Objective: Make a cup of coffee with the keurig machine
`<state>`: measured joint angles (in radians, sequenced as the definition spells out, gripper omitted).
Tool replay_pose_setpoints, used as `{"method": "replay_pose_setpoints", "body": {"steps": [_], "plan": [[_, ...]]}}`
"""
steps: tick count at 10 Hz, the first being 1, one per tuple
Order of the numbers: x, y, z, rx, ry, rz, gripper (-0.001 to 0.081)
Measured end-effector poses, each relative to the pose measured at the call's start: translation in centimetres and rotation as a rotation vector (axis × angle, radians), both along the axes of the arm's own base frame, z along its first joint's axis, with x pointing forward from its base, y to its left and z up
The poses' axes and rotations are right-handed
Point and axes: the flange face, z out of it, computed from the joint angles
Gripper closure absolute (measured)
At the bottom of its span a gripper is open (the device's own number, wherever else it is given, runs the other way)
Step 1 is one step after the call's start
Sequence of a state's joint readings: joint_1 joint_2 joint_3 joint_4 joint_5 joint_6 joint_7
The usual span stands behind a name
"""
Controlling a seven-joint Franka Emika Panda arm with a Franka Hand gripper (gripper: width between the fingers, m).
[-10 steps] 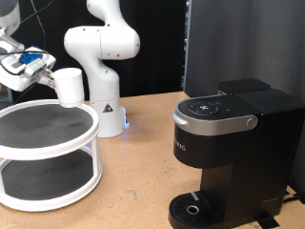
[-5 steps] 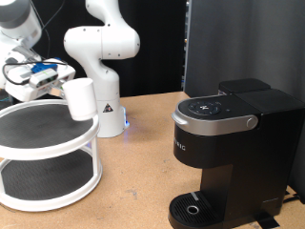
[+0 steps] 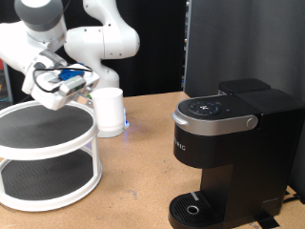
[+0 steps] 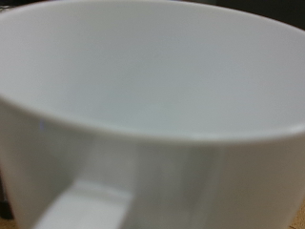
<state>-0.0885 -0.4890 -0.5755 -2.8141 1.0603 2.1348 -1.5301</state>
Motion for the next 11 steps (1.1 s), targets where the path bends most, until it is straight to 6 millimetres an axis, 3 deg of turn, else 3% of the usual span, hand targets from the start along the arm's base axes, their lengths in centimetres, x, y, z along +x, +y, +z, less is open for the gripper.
{"method": "replay_pose_setpoints", "body": {"steps": [4,8,11], "plan": [[2.7,3.8,-0.4,-0.002,0.027,0.019,0.0737],[2.8,3.9,-0.5,-0.005,0.033,0.022,0.0737],[3.1,4.2,-1.8,-0.059,0.073,0.02,0.0737]]}}
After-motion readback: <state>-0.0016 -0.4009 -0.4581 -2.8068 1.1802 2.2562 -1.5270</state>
